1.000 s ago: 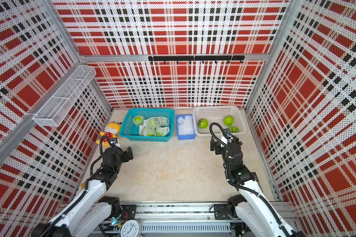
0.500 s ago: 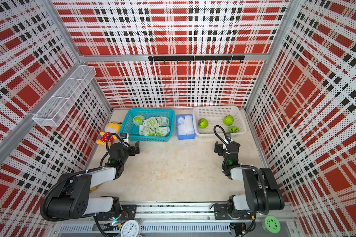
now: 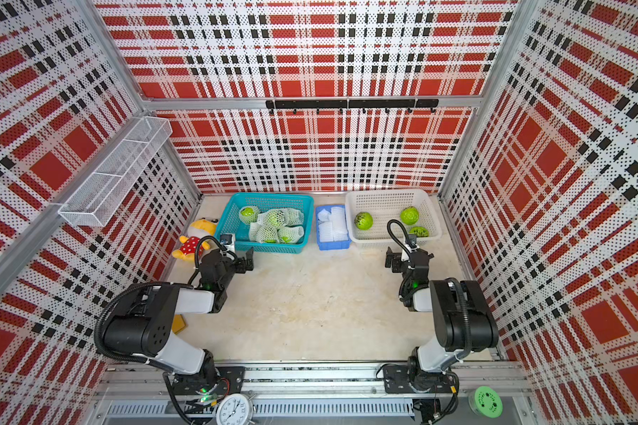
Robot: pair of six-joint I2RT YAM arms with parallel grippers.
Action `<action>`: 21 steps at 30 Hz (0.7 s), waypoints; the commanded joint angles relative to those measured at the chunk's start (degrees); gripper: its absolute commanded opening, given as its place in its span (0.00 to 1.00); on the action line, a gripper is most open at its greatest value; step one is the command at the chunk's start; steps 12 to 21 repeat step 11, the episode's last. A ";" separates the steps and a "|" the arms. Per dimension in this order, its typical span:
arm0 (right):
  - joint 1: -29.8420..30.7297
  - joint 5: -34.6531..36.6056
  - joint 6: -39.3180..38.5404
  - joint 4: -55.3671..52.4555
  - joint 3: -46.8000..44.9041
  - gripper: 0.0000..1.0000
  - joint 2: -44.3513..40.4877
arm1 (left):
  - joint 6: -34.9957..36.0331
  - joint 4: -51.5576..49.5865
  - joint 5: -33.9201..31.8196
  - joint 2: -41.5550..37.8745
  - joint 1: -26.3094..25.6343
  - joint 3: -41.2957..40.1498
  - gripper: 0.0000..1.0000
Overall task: Sleeve custard apples in foam nets
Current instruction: Reset both arms
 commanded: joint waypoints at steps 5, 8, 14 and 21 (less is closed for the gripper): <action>1.15 -0.47 -1.68 2.14 1.52 0.99 0.89 | -0.61 2.68 -0.54 0.30 0.52 1.03 1.00; 1.13 -0.56 -1.53 2.30 1.46 1.00 0.68 | -0.61 2.67 -0.64 0.22 0.45 1.01 1.00; 1.55 -0.07 -2.15 3.86 0.49 1.00 0.38 | -0.61 2.67 -0.64 0.22 0.44 0.95 1.00; 1.55 -0.07 -2.15 3.86 0.49 1.00 0.38 | -0.61 2.67 -0.64 0.22 0.44 0.95 1.00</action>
